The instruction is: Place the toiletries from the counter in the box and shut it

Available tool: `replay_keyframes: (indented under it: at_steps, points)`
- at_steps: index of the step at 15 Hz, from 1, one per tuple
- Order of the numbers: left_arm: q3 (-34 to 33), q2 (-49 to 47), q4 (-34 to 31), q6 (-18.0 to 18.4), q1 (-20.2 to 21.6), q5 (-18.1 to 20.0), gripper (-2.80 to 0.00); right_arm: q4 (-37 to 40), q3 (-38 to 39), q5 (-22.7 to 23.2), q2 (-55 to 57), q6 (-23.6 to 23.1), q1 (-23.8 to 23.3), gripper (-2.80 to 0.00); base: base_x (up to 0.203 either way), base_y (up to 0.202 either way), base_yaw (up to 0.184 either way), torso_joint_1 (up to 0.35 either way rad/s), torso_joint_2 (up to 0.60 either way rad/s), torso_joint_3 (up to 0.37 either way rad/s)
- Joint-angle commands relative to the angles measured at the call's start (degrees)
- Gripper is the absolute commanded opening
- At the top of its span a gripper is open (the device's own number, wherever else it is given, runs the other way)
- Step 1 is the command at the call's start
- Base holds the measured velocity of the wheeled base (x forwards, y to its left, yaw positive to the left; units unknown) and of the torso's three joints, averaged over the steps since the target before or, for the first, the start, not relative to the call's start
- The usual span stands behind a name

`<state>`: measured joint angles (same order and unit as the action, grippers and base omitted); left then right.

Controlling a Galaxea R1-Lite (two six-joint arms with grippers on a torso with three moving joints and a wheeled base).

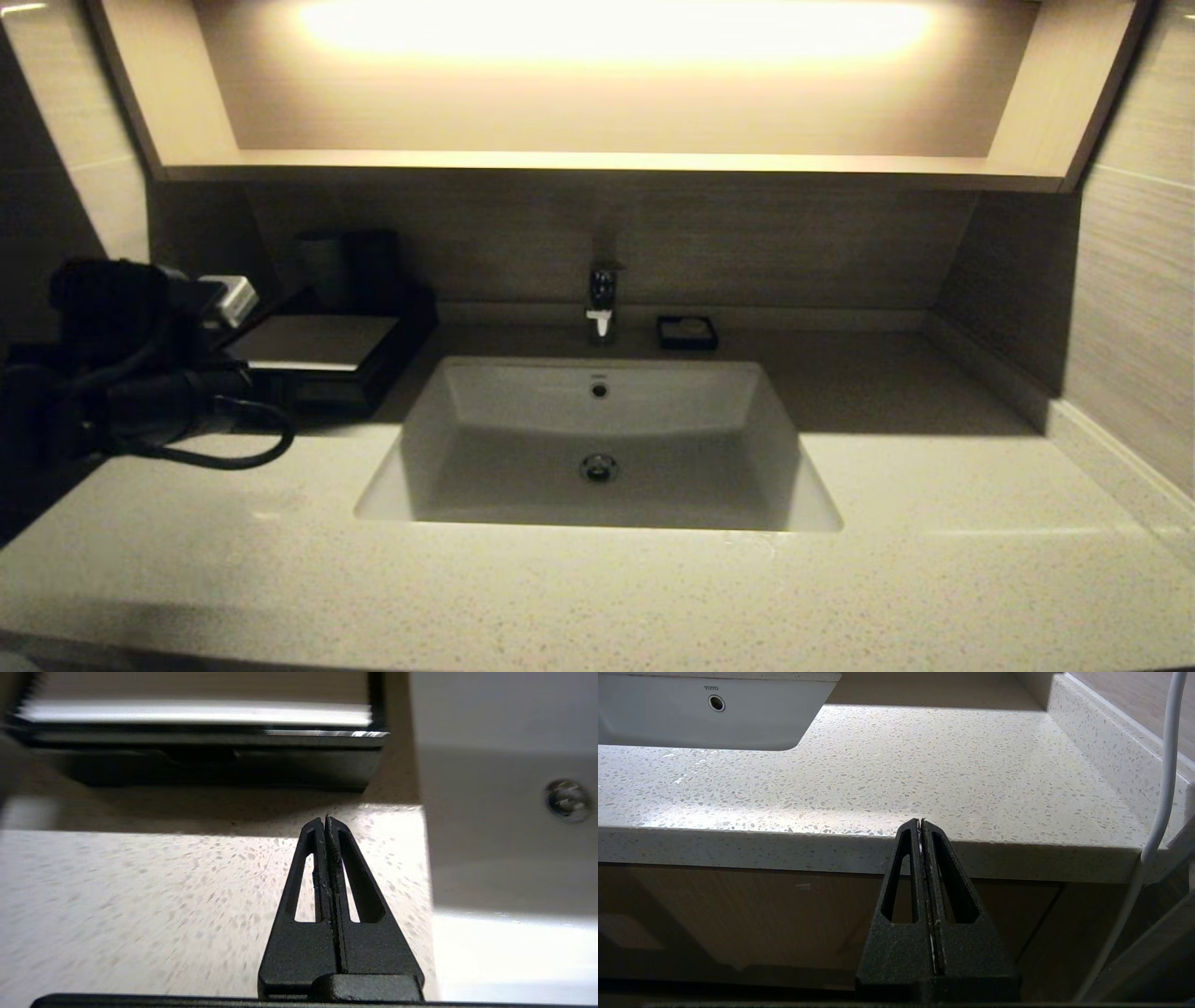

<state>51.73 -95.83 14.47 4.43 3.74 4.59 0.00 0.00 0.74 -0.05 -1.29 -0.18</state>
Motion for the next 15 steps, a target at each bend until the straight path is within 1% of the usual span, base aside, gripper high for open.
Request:
replay_keyframes:
  at_steps: [1, 4, 7, 11, 15]
  points:
    - [-1.9, 7.1, 0.3, 0.0, 0.2, 0.1, -2.80, 0.0, 0.1, 0.0, 0.0, 0.0, 0.0, -2.80, 0.000, 0.000, 0.000, 0.000, 0.00, 0.000]
    - [-5.2, 12.6, 1.1, -0.3, 0.3, 1.0, -2.80, 0.0, 0.1, 0.0, 0.0, 0.0, 0.0, -2.80, 0.000, 0.000, 0.000, 0.000, 0.00, 0.000]
    - [-7.5, 14.4, 5.3, -0.4, -0.4, 4.1, -2.80, 0.0, 0.1, 0.0, 0.0, 0.0, 0.0, -2.80, 0.000, 0.000, 0.000, 0.000, 0.00, 0.000]
    - [-7.7, 14.9, 9.3, -0.8, -4.6, 4.6, -2.80, 0.0, 0.1, 0.0, 0.0, 0.0, 0.0, -2.80, 0.000, 0.000, 0.000, 0.000, 0.00, 0.000]
    - [-7.8, 15.4, 10.8, -0.9, -9.8, 4.6, -2.80, 0.0, 0.1, 0.0, 0.0, 0.0, 0.0, -2.80, 0.000, 0.000, 0.000, 0.000, 0.00, 0.000]
